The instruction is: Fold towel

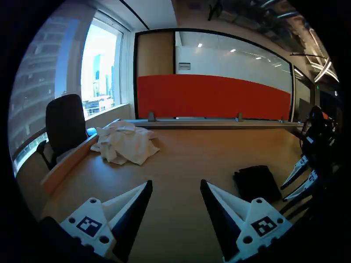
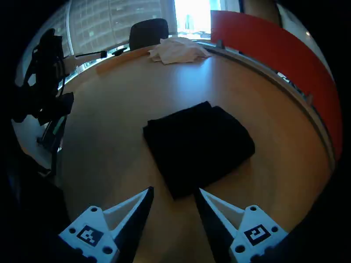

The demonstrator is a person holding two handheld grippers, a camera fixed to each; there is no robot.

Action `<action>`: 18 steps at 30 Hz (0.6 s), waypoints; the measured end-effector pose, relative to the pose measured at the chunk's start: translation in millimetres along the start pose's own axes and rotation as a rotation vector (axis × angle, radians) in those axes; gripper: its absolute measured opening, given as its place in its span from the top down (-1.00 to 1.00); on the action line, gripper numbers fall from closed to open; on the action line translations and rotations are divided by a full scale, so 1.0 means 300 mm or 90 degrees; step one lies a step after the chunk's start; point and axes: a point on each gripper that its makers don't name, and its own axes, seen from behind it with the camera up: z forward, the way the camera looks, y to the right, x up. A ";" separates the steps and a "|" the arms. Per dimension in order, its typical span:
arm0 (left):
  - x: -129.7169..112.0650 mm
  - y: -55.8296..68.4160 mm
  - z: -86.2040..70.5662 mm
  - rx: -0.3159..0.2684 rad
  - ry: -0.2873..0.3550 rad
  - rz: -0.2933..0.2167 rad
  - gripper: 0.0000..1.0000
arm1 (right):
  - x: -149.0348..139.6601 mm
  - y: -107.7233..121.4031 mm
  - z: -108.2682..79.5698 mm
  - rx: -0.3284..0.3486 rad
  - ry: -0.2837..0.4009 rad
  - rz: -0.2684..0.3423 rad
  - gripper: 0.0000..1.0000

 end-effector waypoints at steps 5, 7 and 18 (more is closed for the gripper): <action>-0.002 0.002 0.000 -0.001 -0.001 0.000 -0.60 | -0.014 0.008 0.011 -0.007 -0.005 0.012 -0.39; -0.002 0.002 0.000 -0.001 -0.001 0.001 -0.60 | -0.019 0.010 0.016 -0.009 -0.007 0.015 -0.38; -0.002 0.002 -0.003 0.000 -0.001 0.000 -0.60 | -0.026 0.037 0.047 -0.034 -0.012 0.018 0.11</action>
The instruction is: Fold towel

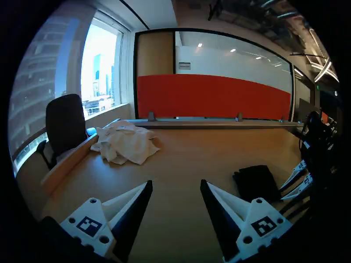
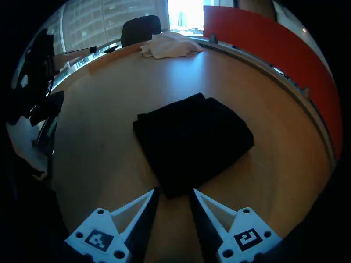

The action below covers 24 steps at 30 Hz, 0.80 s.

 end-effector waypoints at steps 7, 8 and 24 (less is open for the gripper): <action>-0.006 0.000 0.000 0.001 -0.003 0.000 -0.60 | -0.010 0.009 -0.006 -0.003 0.002 0.009 0.48; -0.006 0.000 0.000 0.001 -0.003 0.000 -0.60 | -0.012 0.011 -0.007 -0.004 0.002 0.009 0.49; 0.001 0.007 0.008 0.000 -0.002 0.000 -0.60 | -0.017 0.019 -0.007 -0.009 -0.001 0.003 0.64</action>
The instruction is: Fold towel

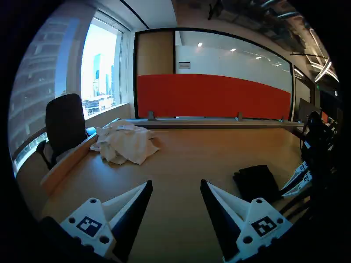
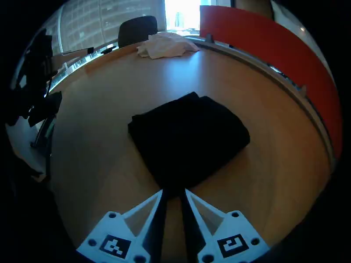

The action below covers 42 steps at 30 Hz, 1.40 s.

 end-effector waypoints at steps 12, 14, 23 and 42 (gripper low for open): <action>0.002 0.001 0.000 0.000 0.000 0.000 -0.60 | 0.019 0.025 -0.027 -0.001 0.010 0.014 0.85; 0.004 0.002 0.001 0.000 0.000 0.000 -0.60 | 0.032 0.029 -0.038 0.000 0.017 0.017 0.85; 0.016 0.002 0.004 0.002 0.005 -0.002 -0.60 | 0.159 0.049 -0.116 0.010 0.073 0.024 0.85; 0.035 -0.004 0.007 0.004 0.012 -0.012 -0.60 | 0.480 0.100 -0.281 0.011 0.163 -0.030 0.86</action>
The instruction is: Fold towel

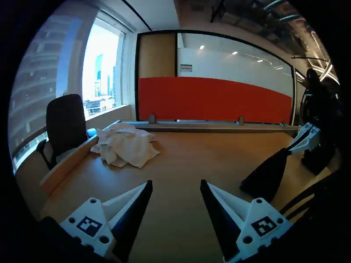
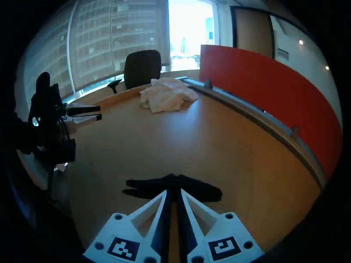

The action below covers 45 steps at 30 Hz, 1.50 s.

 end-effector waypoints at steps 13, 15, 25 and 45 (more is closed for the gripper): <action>0.010 0.000 0.004 -0.001 0.003 -0.002 -0.60 | 0.096 0.063 -0.086 -0.020 0.029 0.007 0.85; 0.010 0.002 0.006 -0.002 0.003 -0.002 -0.60 | 0.093 0.074 -0.101 -0.025 0.029 0.008 0.85; 0.009 0.014 0.010 -0.005 0.001 -0.001 -0.60 | 0.071 0.145 -0.168 -0.050 0.034 0.030 0.86; 0.011 0.026 0.026 -0.008 -0.002 0.001 -0.60 | -0.011 0.359 -0.373 -0.135 0.032 0.069 0.86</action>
